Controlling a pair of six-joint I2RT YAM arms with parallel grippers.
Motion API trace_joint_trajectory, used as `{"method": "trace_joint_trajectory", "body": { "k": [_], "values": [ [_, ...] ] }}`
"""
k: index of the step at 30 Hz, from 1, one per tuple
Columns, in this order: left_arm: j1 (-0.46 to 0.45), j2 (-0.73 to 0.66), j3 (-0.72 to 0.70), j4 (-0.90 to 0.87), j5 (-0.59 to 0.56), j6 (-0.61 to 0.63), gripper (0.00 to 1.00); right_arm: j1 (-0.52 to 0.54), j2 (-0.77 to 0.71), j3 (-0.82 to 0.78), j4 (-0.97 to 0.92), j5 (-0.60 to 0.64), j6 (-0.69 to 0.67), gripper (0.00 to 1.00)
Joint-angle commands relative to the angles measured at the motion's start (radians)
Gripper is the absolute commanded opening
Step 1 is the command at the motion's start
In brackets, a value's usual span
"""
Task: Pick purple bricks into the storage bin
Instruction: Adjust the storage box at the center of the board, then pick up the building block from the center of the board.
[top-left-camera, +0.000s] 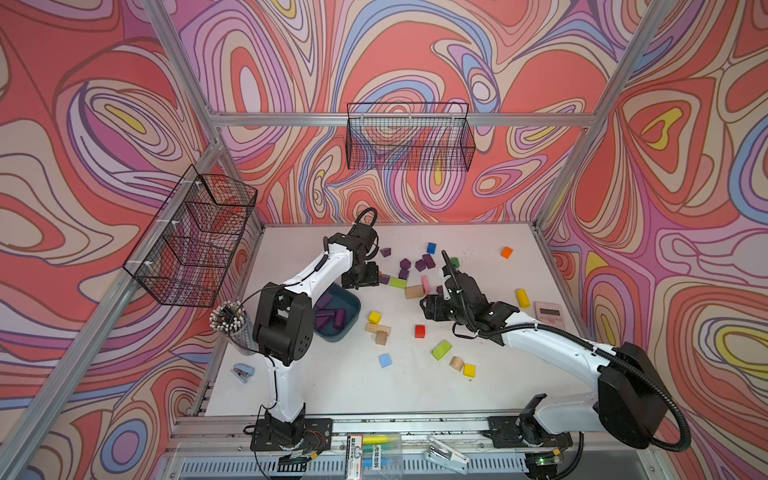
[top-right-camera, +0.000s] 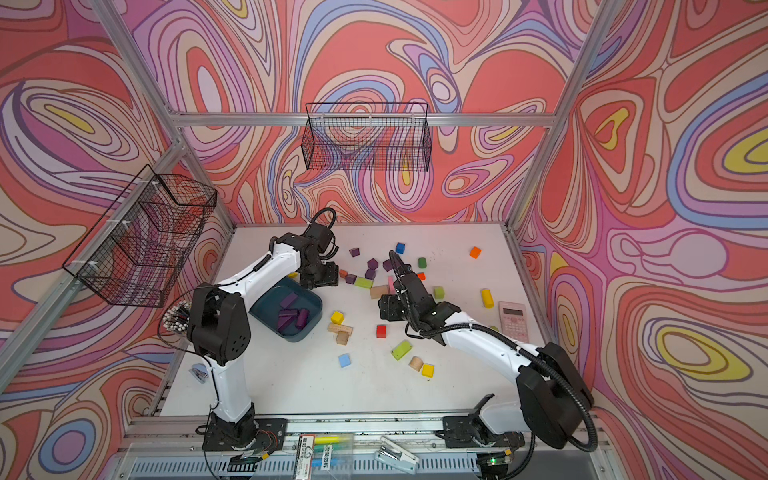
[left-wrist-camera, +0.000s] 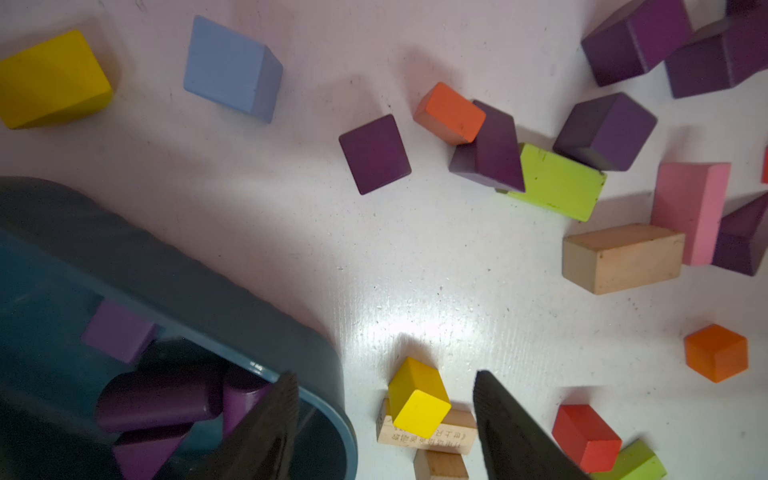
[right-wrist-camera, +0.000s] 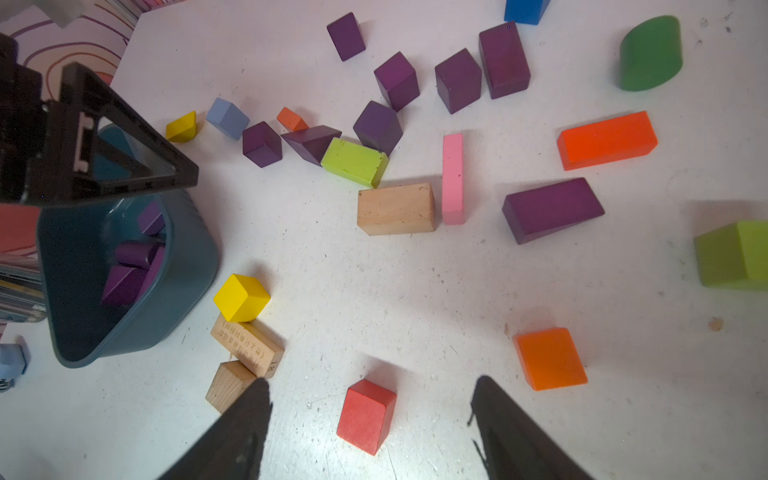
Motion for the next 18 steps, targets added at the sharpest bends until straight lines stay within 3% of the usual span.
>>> {"method": "trace_joint_trajectory", "body": {
  "k": [1, 9, 18],
  "values": [
    [0.006, -0.021, 0.037, 0.024, -0.016, -0.121, 0.68, -0.005, -0.029, -0.017, -0.002, 0.011, 0.006, 0.8],
    [0.005, 0.012, 0.053, 0.064, -0.108, -0.299, 0.64, -0.005, -0.033, -0.02, -0.013, 0.012, -0.005, 0.8],
    [0.006, 0.125, 0.156, 0.022, -0.181, -0.312, 0.62, -0.005, -0.044, -0.027, 0.011, 0.01, -0.054, 0.8]
  ]
}}
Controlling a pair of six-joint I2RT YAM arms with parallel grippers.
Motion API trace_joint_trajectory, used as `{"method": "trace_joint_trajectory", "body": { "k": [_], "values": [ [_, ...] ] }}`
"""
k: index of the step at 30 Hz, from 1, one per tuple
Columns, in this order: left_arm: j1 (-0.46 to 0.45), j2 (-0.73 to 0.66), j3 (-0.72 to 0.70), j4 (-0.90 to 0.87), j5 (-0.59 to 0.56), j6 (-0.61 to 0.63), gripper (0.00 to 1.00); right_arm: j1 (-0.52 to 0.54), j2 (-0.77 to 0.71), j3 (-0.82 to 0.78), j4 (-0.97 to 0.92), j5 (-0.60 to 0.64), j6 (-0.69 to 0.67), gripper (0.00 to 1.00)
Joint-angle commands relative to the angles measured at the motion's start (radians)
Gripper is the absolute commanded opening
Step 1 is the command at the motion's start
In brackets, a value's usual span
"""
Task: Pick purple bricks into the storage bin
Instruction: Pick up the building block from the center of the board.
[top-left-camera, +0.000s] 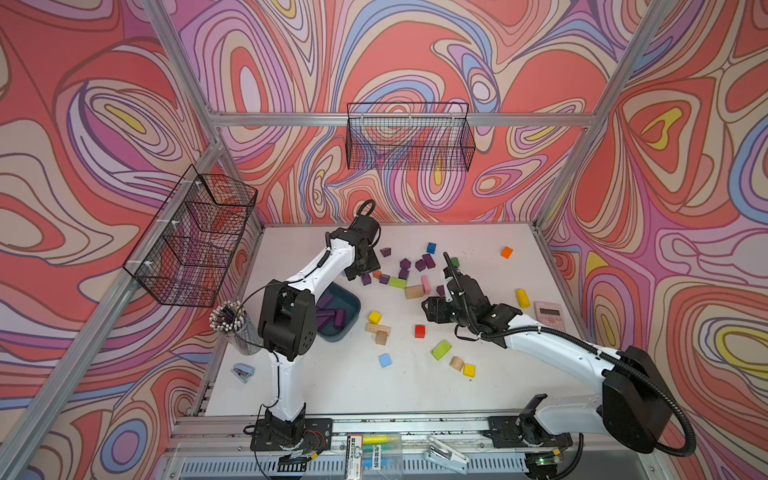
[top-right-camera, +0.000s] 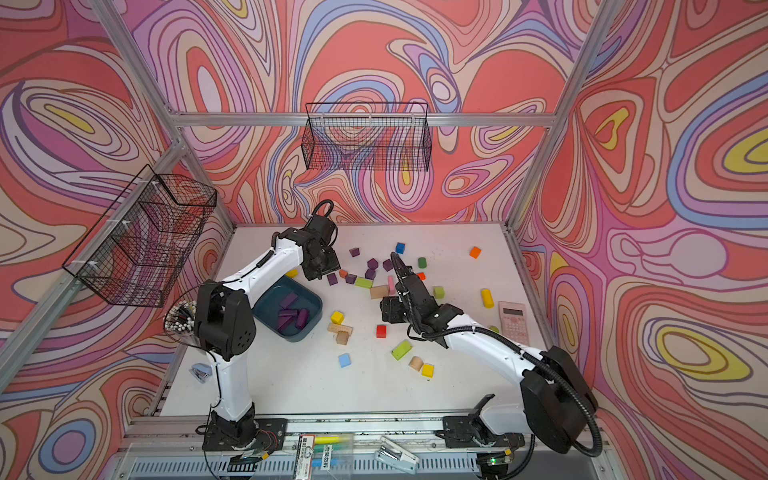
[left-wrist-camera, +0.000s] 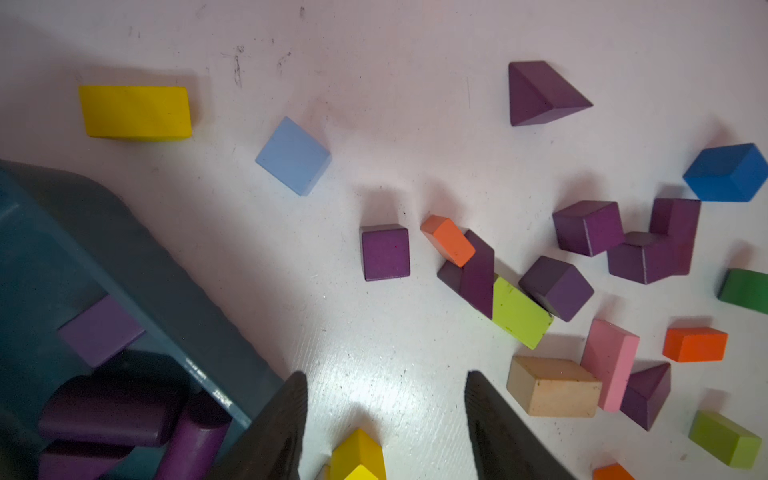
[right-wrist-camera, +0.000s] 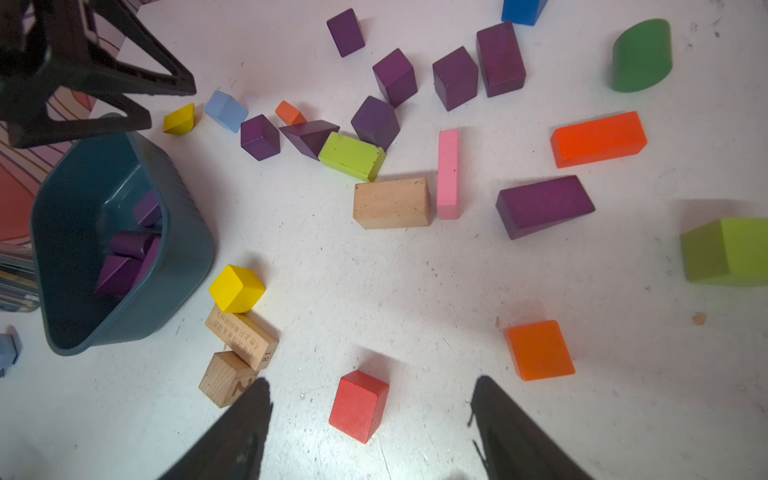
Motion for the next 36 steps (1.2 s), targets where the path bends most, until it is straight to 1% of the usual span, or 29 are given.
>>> {"method": "trace_joint_trajectory", "body": {
  "k": [1, 7, 13, 23, 32, 36],
  "values": [
    [0.006, 0.062, 0.051, -0.035, -0.058, -0.025, 0.61, -0.005, -0.018, -0.006, 0.015, 0.006, -0.024, 0.8],
    [0.007, 0.144, 0.118, -0.045, -0.048, -0.004, 0.58, -0.005, 0.011, 0.008, 0.019, -0.023, -0.032, 0.8],
    [0.018, 0.202, 0.146, -0.05, -0.032, 0.016, 0.55, -0.005, 0.025, 0.017, 0.015, -0.034, -0.034, 0.8],
    [0.031, 0.245, 0.134, -0.021, -0.003, 0.035, 0.52, -0.007, 0.058, 0.034, 0.006, -0.033, -0.049, 0.8],
    [0.031, 0.288, 0.132, 0.008, 0.023, 0.047, 0.51, -0.006, 0.07, 0.036, 0.005, -0.035, -0.043, 0.8],
    [0.031, 0.303, 0.133, 0.008, 0.025, 0.047, 0.47, -0.006, 0.071, 0.036, 0.003, -0.034, -0.041, 0.8]
  ]
}}
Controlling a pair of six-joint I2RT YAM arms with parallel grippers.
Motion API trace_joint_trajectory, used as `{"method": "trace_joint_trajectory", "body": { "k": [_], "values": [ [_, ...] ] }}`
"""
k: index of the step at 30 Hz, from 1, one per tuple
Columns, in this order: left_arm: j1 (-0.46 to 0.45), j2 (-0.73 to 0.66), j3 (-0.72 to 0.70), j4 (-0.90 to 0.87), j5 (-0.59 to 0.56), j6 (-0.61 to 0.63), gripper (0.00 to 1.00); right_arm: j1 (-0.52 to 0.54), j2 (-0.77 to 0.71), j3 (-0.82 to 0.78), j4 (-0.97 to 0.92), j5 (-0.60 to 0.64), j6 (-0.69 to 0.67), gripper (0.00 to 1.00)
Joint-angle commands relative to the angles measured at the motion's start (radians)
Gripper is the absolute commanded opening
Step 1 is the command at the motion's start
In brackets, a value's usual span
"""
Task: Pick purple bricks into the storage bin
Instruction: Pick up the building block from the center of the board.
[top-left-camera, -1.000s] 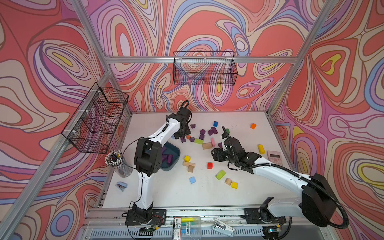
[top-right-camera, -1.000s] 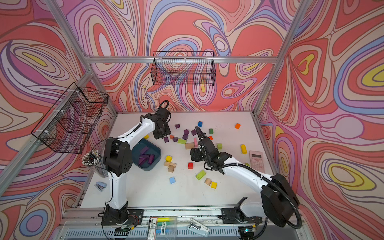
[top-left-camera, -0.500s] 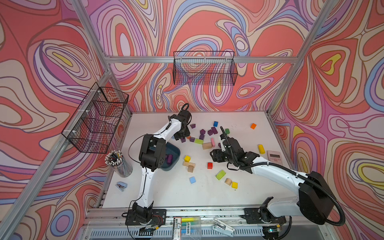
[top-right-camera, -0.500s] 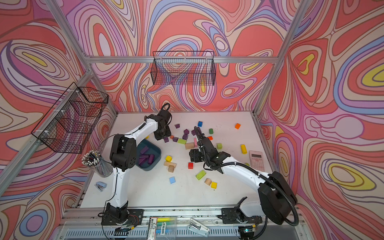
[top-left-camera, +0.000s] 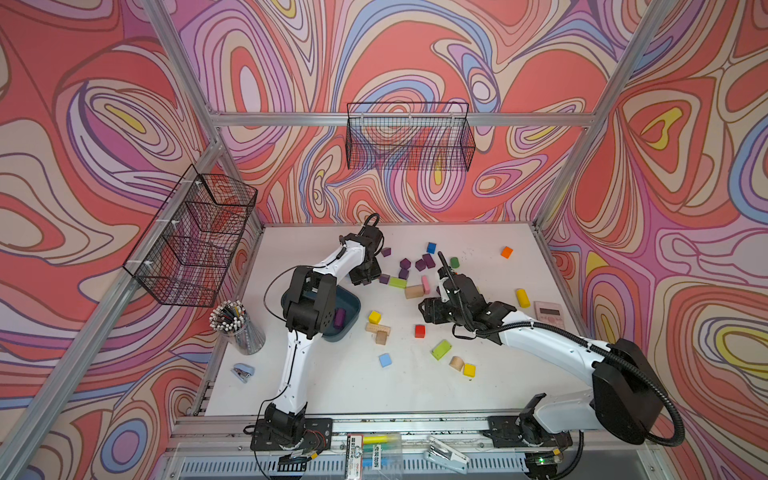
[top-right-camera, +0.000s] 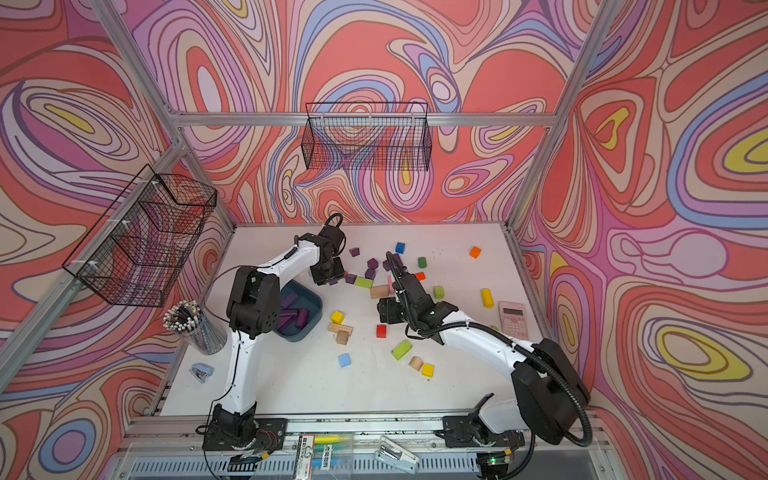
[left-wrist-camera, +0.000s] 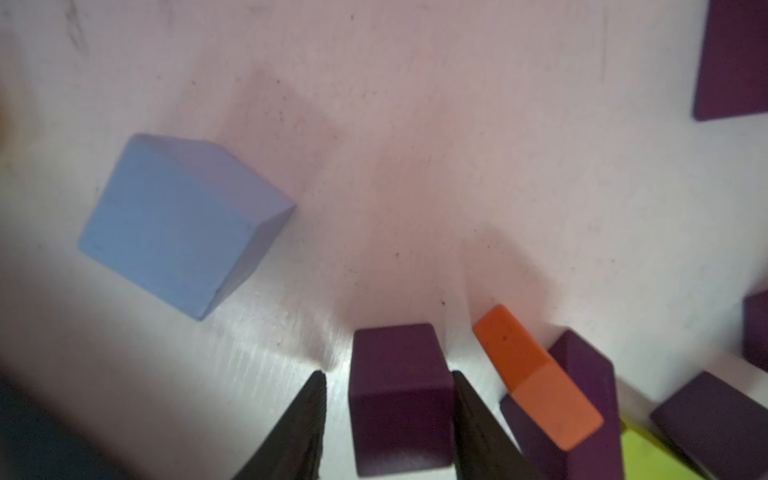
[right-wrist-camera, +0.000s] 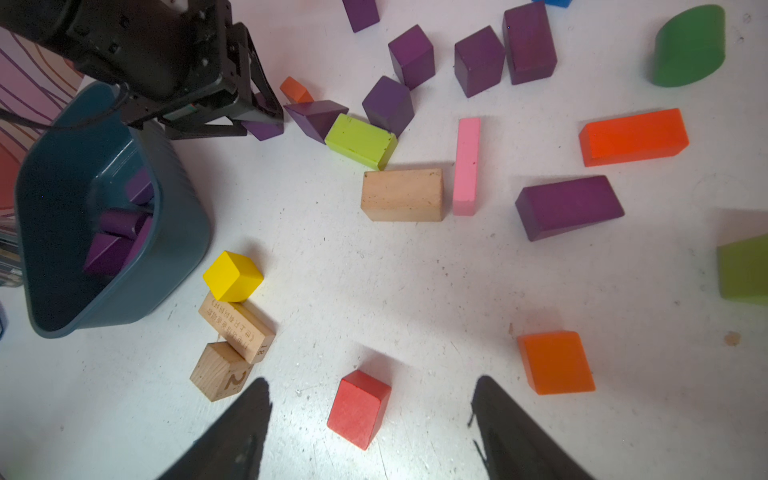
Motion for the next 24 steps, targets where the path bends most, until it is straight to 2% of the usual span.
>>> {"method": "trace_joint_trajectory", "body": {
  "k": [1, 7, 10, 18, 24],
  "values": [
    [0.006, 0.024, 0.013, -0.003, 0.0, 0.001, 0.46, -0.007, 0.014, 0.017, -0.001, 0.0, 0.001, 0.8],
    [0.005, 0.024, 0.018, -0.003, 0.001, -0.002, 0.32, -0.006, 0.022, 0.022, 0.0, -0.003, 0.005, 0.8],
    [0.005, 0.004, 0.023, -0.002, -0.003, 0.007, 0.23, -0.006, 0.02, 0.022, 0.001, -0.003, 0.011, 0.8],
    [0.005, -0.087, 0.022, -0.034, -0.01, 0.046, 0.2, -0.007, 0.023, 0.022, 0.01, -0.007, 0.018, 0.8],
    [0.005, -0.213, -0.082, -0.015, 0.013, 0.044, 0.17, -0.006, 0.031, 0.028, 0.026, -0.016, 0.026, 0.8]
  ]
}}
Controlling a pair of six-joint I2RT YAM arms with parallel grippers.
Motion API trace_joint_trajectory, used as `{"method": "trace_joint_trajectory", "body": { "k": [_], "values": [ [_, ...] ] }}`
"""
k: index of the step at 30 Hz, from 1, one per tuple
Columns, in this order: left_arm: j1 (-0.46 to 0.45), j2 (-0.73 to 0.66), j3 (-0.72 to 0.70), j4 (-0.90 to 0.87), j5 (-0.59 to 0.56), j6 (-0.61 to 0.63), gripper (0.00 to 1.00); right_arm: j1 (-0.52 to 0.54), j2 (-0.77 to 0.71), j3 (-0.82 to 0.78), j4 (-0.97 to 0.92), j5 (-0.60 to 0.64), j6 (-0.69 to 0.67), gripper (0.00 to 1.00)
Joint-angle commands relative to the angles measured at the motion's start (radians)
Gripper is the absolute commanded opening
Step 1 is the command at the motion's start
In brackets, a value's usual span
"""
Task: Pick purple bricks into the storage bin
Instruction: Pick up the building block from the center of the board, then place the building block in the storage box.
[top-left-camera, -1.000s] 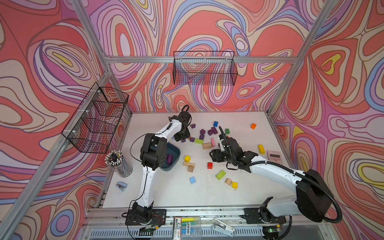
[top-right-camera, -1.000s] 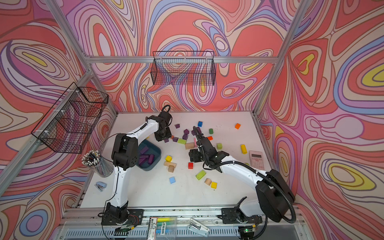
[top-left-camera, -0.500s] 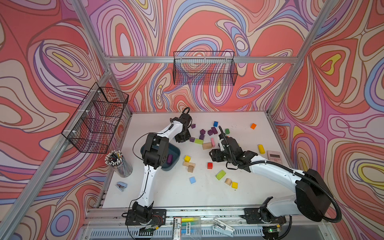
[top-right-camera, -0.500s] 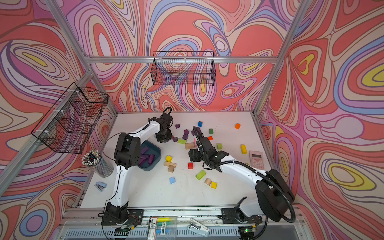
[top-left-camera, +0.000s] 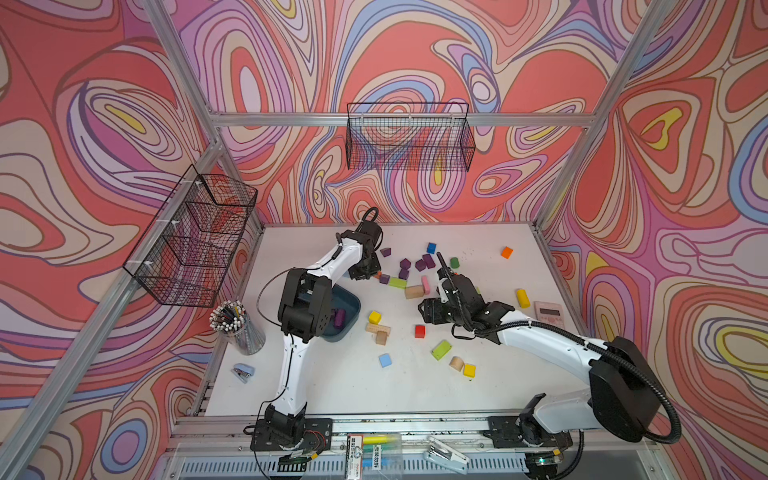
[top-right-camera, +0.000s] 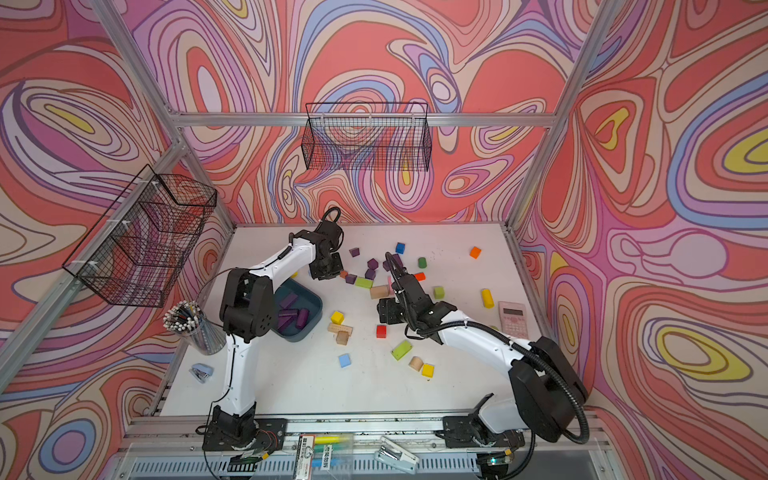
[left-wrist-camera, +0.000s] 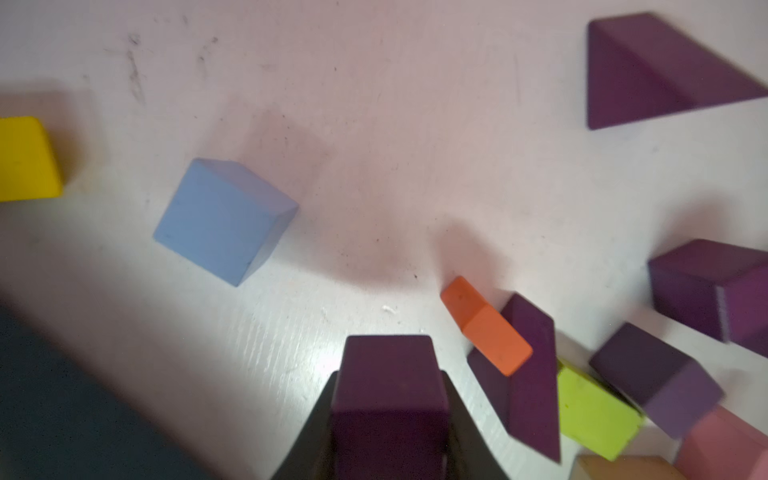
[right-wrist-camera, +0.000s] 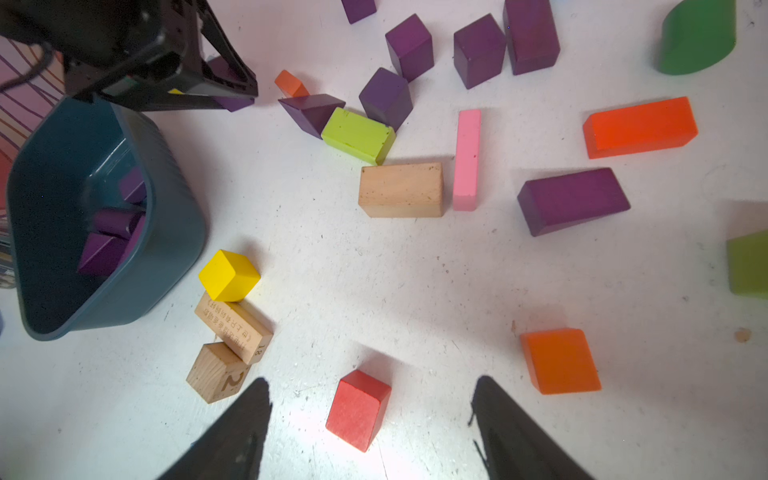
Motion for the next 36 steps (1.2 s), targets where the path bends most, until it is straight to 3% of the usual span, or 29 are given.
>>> {"method": "trace_joint_trajectory", "body": {
  "k": [1, 20, 36],
  "values": [
    [0.005, -0.112, -0.059, -0.017, 0.009, 0.004, 0.16, -0.006, 0.016, 0.029, 0.026, -0.016, 0.011, 0.8],
    [0.014, -0.455, -0.341, -0.066, -0.045, 0.02, 0.14, -0.006, -0.059, -0.034, 0.065, -0.018, 0.048, 0.8],
    [0.071, -0.598, -0.574, -0.067, -0.121, 0.019, 0.13, -0.006, -0.134, -0.092, 0.037, 0.004, 0.043, 0.8]
  ]
}}
